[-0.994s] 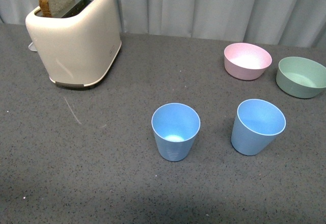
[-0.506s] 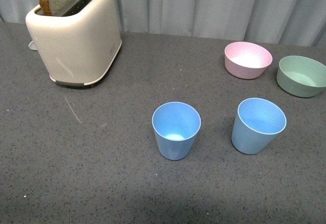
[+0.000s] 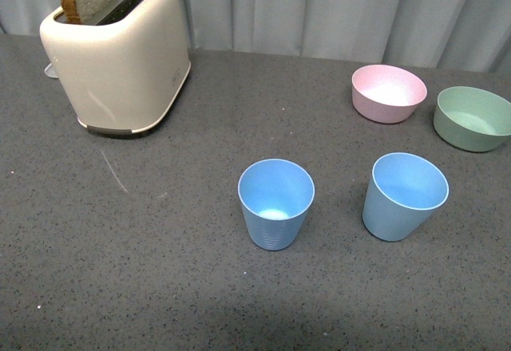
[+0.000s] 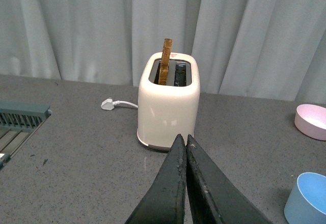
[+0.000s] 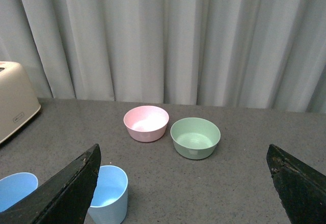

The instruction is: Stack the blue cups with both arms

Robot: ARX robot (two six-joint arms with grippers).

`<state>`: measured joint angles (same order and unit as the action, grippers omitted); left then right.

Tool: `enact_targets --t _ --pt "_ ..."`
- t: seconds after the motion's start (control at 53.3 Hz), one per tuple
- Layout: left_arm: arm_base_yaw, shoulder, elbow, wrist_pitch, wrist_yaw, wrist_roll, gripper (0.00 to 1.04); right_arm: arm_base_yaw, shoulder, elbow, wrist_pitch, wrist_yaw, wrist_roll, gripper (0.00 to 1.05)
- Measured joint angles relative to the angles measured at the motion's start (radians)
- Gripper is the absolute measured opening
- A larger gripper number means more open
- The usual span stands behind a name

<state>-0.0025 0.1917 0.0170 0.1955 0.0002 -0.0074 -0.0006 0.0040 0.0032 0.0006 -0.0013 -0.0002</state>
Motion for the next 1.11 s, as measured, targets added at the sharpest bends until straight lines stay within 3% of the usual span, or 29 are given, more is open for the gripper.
enact_targets --t 0.075,0.15,0.375,0.863,0.975,1.032,1.107 --pt "0.000 -0.035 0.000 -0.035 0.000 0.000 0.04 0.000 0.000 0.000 0.000 0.000 0.000 0.95" --pt "0.000 -0.160 0.000 -0.183 0.000 0.000 0.04 0.000 0.000 0.000 0.000 0.000 0.000 0.95" --pt "0.000 -0.187 0.000 -0.193 0.000 0.000 0.04 0.000 0.000 0.000 0.000 0.000 0.000 0.95" --pt "0.000 -0.187 0.000 -0.193 0.000 0.000 0.82 0.000 0.000 0.000 0.000 0.001 0.000 0.95" --pt "0.000 -0.187 0.000 -0.193 -0.001 0.001 1.00 0.094 0.084 -0.003 0.226 0.333 -0.180 0.95" --pt "0.000 -0.187 0.000 -0.193 0.000 0.002 0.98 0.084 0.172 -0.001 0.315 0.383 -0.229 0.95" --pt "0.000 -0.188 0.000 -0.193 0.000 0.002 0.98 0.048 0.320 0.007 0.380 0.368 -0.233 0.95"
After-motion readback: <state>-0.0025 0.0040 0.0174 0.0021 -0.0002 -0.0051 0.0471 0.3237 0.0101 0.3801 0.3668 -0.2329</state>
